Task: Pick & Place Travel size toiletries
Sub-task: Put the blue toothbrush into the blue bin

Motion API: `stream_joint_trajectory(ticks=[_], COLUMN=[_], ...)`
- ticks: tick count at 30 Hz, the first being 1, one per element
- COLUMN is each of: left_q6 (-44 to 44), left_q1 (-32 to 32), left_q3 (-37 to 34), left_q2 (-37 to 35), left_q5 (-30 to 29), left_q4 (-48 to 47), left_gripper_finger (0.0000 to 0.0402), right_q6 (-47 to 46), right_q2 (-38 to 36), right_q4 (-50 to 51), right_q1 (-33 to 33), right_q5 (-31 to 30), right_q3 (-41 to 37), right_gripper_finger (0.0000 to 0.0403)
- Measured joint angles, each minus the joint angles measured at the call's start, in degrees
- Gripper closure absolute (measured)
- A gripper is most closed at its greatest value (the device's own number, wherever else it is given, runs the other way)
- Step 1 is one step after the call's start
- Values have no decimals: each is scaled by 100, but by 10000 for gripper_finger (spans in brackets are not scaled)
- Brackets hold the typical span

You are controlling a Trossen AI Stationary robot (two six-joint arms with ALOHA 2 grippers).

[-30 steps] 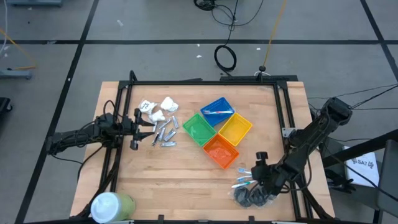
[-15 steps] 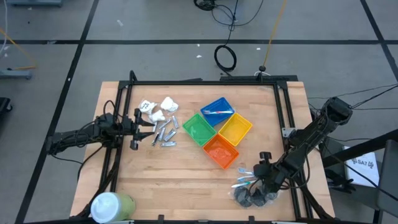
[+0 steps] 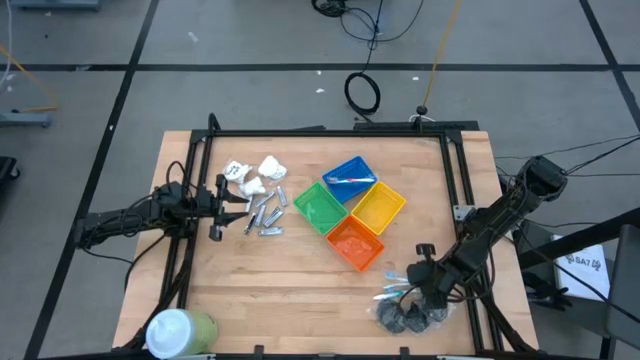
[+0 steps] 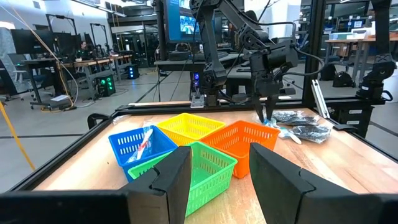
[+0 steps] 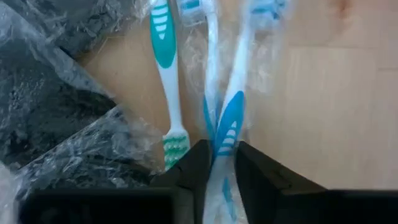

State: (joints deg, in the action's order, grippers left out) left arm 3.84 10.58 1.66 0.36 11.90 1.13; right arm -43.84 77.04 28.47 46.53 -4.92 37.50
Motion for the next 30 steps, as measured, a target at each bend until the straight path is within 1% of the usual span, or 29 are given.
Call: stream_joint_trajectory(ticks=[4,7,9,13,17,20,23,26,30], left_q6=[-1,-1,-2,-2,-1,-1,-2,-1,-2], left_q1=[1,0,1,1,-1,1,1,0,1], left_q3=[1,2,2,1,0,2,2,0,2], left_q2=[0,0,0,0,0,0,0,0,0], left_q5=[0,0,0,0,0,0,0,0,0], left_q4=[0,0,0,0,-1,-2,0,-1,0], left_gripper_finger=[243,243,243,243,243,243,243,243,243], right_q6=[147,248,255,256,294,584,1006,1397,2071], right_q2=[-6,-52,-137,-455,-789,-1046,-1333,-1608,-1956], right_q4=[-6,-4,6,0,0,-8,-130,-276,-484], right_q1=[-76,-133,-176,-237,-239,-244,-326,-535,-1126], right_q5=[245,376,368,313,-20,-294,-787,-1175,-1140], right_q3=[0,0,0,0,0,0,0,0,0], right_gripper_finger=[374,388,388,369,363,375,388,389,377])
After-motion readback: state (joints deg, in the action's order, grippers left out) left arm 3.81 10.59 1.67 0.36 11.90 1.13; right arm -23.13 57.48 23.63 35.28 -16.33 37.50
